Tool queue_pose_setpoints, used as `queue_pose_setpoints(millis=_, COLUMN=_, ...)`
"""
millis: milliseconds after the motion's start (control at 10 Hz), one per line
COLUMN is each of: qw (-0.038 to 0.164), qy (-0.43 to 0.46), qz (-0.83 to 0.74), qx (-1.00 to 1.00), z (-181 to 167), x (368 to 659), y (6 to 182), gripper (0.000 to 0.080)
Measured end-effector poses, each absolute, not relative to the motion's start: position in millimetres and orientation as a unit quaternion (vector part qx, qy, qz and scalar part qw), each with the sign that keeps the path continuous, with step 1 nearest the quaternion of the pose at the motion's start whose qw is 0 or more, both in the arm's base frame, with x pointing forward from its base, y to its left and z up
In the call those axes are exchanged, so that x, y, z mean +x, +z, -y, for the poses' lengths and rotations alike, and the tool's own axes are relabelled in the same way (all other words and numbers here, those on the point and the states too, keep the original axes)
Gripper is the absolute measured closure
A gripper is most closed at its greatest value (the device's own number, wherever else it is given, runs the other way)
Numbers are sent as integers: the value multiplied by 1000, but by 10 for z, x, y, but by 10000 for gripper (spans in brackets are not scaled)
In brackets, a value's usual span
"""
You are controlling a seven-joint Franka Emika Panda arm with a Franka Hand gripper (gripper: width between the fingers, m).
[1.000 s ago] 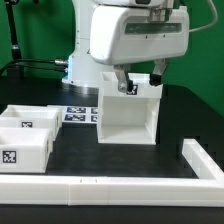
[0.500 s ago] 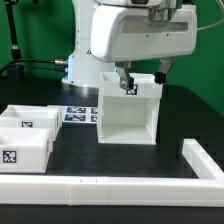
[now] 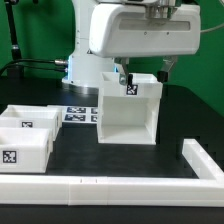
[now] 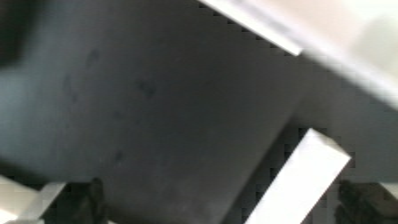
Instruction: Assemble drawer
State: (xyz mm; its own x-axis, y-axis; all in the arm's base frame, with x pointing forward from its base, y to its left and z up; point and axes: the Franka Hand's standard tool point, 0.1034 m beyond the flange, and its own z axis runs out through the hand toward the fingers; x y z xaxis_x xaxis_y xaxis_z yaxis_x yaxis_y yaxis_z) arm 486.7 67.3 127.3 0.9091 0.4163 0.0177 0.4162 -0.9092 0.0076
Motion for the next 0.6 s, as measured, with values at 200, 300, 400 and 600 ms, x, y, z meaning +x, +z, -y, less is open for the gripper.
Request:
queue_pose_setpoints(millis=200, qw=4, qy=-9, qz=-123, qx=992, z=-854, x=4638, y=1264, gripper=150)
queue_pose_setpoints(millis=300, qw=1, qy=-20, qz=-115, qx=993, z=-883, x=4571, y=1274, gripper=150)
queue_pose_setpoints(millis=400, qw=-8, qy=-35, qz=-99, qx=994, z=-890, x=4510, y=1299, gripper=150)
queue_pose_setpoints(millis=600, qw=-13, qy=-42, qz=-89, qx=995, z=-895, x=4510, y=1319, gripper=150)
